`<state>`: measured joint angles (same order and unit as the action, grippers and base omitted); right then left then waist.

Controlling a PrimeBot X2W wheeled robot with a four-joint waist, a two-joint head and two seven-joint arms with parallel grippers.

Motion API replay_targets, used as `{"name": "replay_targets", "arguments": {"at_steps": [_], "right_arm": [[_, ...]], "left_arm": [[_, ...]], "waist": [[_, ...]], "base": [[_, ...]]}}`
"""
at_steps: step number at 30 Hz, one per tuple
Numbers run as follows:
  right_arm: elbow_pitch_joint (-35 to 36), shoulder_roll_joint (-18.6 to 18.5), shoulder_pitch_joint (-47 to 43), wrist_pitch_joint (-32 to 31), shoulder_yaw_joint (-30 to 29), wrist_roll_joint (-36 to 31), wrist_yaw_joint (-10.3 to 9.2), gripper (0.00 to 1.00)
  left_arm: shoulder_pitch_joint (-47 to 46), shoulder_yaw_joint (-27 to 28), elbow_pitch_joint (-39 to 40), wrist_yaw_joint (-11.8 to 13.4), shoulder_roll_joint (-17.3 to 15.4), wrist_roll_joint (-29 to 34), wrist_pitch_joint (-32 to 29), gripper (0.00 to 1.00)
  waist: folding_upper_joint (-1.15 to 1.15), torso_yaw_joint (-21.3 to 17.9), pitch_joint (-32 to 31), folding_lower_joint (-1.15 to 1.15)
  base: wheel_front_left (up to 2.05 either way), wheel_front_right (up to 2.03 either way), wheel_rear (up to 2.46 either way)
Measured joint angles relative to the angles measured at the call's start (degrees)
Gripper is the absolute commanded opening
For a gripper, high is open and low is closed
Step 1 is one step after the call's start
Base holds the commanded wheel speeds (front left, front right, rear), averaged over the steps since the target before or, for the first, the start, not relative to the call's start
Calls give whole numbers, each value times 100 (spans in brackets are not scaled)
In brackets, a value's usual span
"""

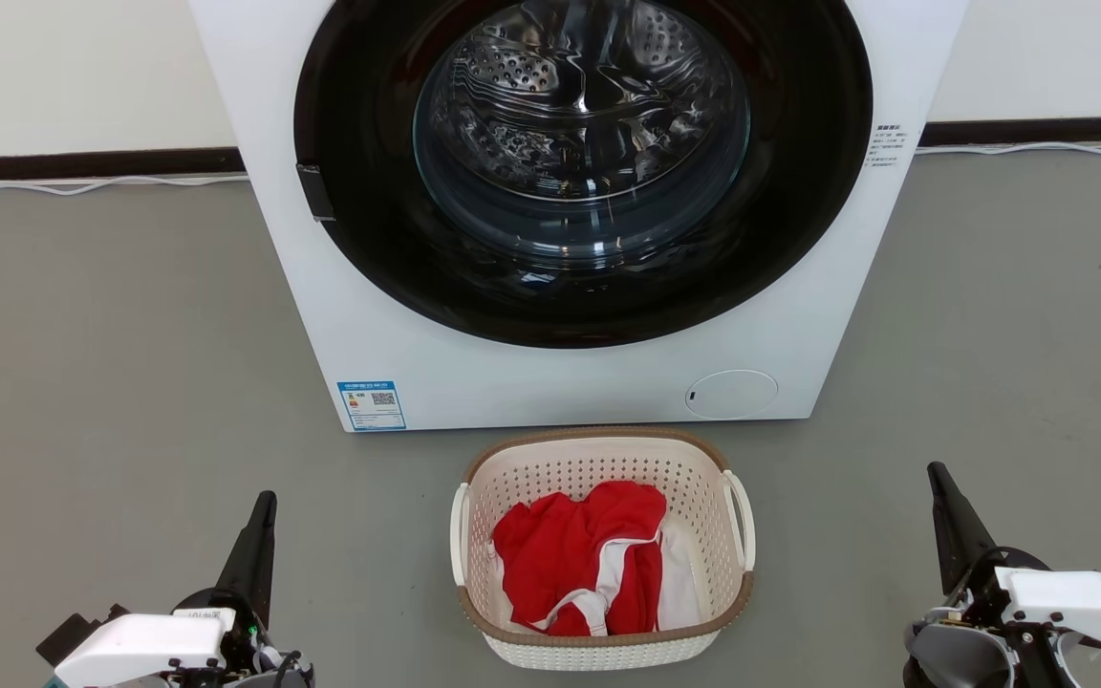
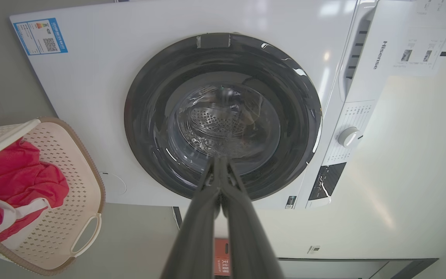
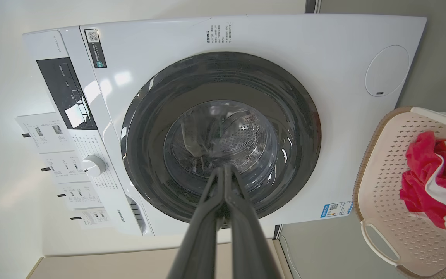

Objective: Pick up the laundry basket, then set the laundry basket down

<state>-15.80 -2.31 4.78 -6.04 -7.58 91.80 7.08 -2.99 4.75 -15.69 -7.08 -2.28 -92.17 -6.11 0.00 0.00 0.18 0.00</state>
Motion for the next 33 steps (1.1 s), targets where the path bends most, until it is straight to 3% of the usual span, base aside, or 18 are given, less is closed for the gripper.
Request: {"name": "replay_targets", "arguments": {"at_steps": [33], "right_arm": [[0,0,0,0,0,0,0,0]], "left_arm": [[0,0,0,0,0,0,0,0]], "waist": [[0,0,0,0]], "base": [[0,0,0]]}}
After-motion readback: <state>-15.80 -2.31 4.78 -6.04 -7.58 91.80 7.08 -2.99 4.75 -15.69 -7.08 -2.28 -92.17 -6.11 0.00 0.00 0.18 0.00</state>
